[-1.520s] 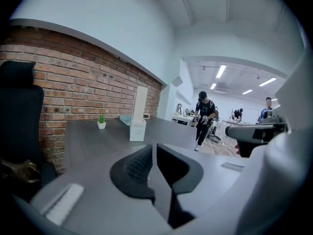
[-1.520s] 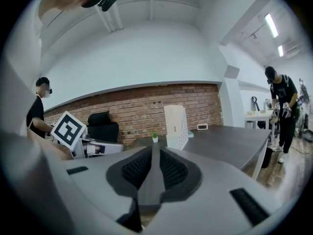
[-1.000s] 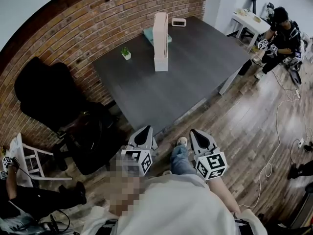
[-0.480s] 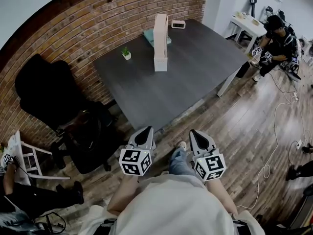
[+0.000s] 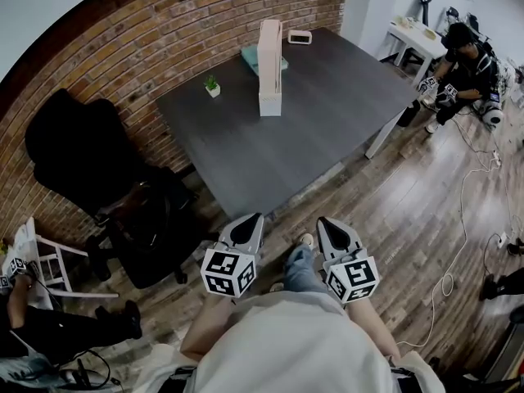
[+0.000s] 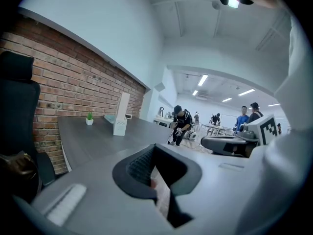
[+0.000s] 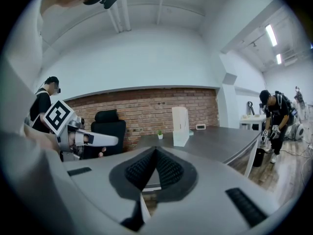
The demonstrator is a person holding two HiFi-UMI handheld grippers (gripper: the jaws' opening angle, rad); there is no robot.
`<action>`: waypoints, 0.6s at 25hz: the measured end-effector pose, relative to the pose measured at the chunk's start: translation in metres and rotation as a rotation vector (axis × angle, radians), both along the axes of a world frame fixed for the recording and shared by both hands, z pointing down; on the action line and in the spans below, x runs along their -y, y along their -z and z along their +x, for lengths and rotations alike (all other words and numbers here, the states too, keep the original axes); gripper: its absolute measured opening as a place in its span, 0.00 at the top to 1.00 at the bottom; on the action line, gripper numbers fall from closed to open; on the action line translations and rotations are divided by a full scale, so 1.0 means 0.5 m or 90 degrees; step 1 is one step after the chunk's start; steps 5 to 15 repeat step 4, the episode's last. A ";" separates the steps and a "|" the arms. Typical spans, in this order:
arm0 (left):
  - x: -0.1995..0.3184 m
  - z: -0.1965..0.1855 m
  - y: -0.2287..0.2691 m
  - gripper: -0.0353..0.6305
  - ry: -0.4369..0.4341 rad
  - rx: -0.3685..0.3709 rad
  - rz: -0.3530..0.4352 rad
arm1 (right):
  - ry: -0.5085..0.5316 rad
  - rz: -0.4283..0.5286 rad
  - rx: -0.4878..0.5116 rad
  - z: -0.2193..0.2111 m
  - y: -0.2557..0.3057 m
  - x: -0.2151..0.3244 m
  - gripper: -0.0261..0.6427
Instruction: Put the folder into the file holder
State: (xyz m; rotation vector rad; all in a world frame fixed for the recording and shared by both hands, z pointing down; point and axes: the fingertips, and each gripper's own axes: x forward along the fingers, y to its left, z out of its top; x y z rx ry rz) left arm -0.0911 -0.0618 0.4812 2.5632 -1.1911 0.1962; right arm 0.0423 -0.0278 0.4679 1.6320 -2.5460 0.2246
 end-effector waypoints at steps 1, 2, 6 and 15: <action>0.000 0.002 0.002 0.93 -0.002 0.002 0.001 | 0.001 0.000 0.000 0.001 0.001 0.001 0.96; 0.000 0.003 0.003 0.93 -0.003 0.004 0.002 | 0.001 0.001 0.000 0.002 0.001 0.001 0.96; 0.002 0.006 0.005 0.93 -0.004 0.009 0.006 | 0.000 0.001 0.000 0.005 0.002 0.004 0.96; 0.002 0.006 0.005 0.93 -0.004 0.009 0.006 | 0.000 0.001 0.000 0.005 0.002 0.004 0.96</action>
